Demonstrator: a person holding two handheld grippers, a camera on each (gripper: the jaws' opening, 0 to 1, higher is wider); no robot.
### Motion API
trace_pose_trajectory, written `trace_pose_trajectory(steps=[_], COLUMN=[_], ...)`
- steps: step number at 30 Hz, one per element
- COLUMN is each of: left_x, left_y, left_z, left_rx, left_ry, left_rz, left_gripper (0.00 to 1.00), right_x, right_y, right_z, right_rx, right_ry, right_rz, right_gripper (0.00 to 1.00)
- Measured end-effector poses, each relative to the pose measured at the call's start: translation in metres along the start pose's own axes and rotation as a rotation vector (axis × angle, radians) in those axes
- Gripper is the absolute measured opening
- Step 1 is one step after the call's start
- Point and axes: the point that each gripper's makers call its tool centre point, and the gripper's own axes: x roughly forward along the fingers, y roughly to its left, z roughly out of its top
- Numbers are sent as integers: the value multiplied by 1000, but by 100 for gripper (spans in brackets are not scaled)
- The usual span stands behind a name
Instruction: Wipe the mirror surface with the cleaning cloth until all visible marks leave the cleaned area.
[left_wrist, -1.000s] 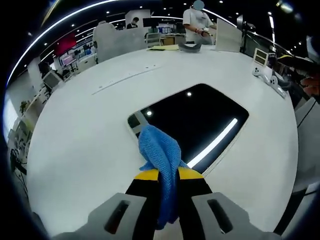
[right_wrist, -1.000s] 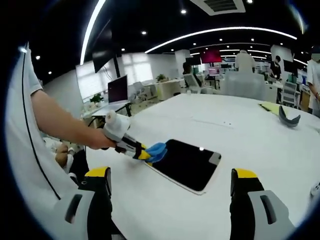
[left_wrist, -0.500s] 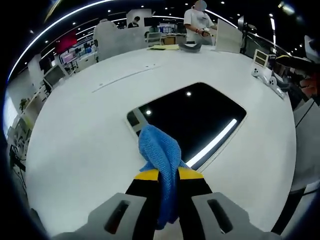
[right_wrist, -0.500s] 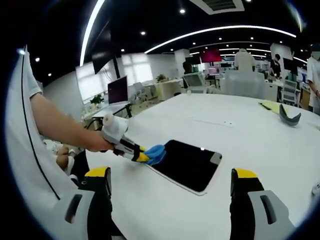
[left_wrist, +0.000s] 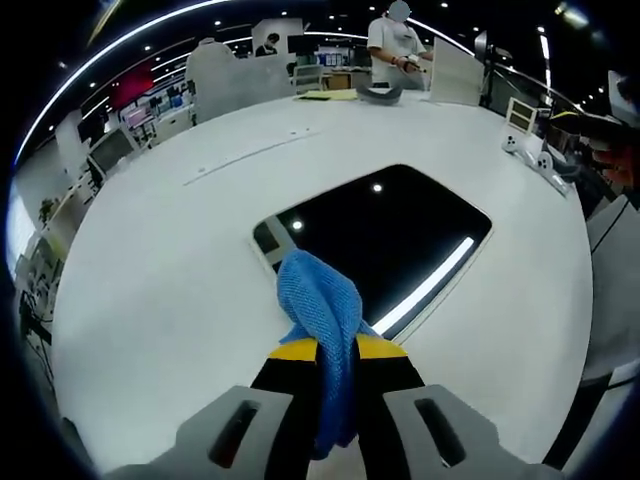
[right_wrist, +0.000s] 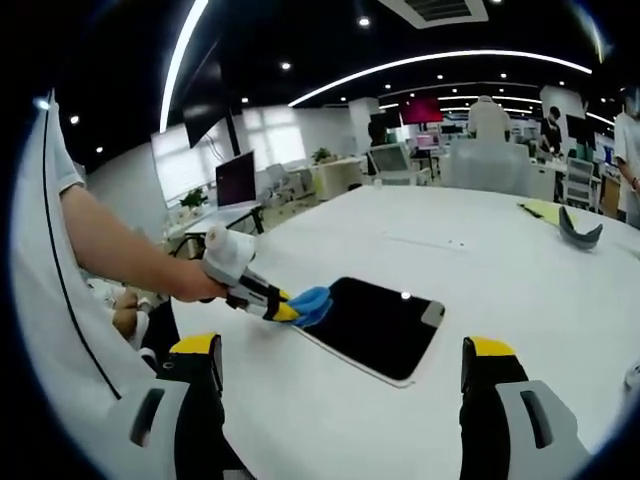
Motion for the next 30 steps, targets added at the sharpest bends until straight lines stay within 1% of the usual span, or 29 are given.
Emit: trace_pose_trajectory(steps=[3, 8, 9, 11, 16, 17, 19, 21, 24, 27, 28, 30], left_x=[0, 0, 1, 0, 0, 0, -4, -9, -12, -11, -10, -10], left_y=[0, 0, 0, 1, 1, 2, 1, 1, 3, 2, 1, 1], left_z=[0, 1, 1, 1, 2, 3, 13, 22, 31, 33, 32, 32], left_rx=[10, 33, 32, 7, 0, -5, -41, -46, -46, -42, -47, -41], left_ry=[-2, -11, -14, -21, -15, -15, -55, -78, -93, -94, -85, -83], left_rz=[-6, -7, -5, -6, -5, -1, 0, -2, 4, -2, -12, -7], left_gripper=[9, 9, 9, 9, 9, 9, 9, 9, 9, 9, 9, 9], right_x=[0, 1, 2, 2, 3, 2, 2, 1, 1, 0, 0, 1], right_y=[0, 2, 1, 1, 0, -1, -4, -5, -5, -4, -4, -3], right_z=[-2, -5, -6, -8, -9, -10, -10, -11, -13, -13, -14, -14], right_rx=[16, 10, 12, 23, 23, 27, 37, 44, 47, 59, 56, 59], right_ry=[8, 19, 23, 27, 31, 32, 27, 24, 28, 20, 21, 21], right_rz=[2, 6, 4, 5, 1, -1, -11, -15, -17, -16, -18, -14], right_gripper=[100, 100, 100, 100, 100, 100, 100, 100, 100, 100, 100, 100])
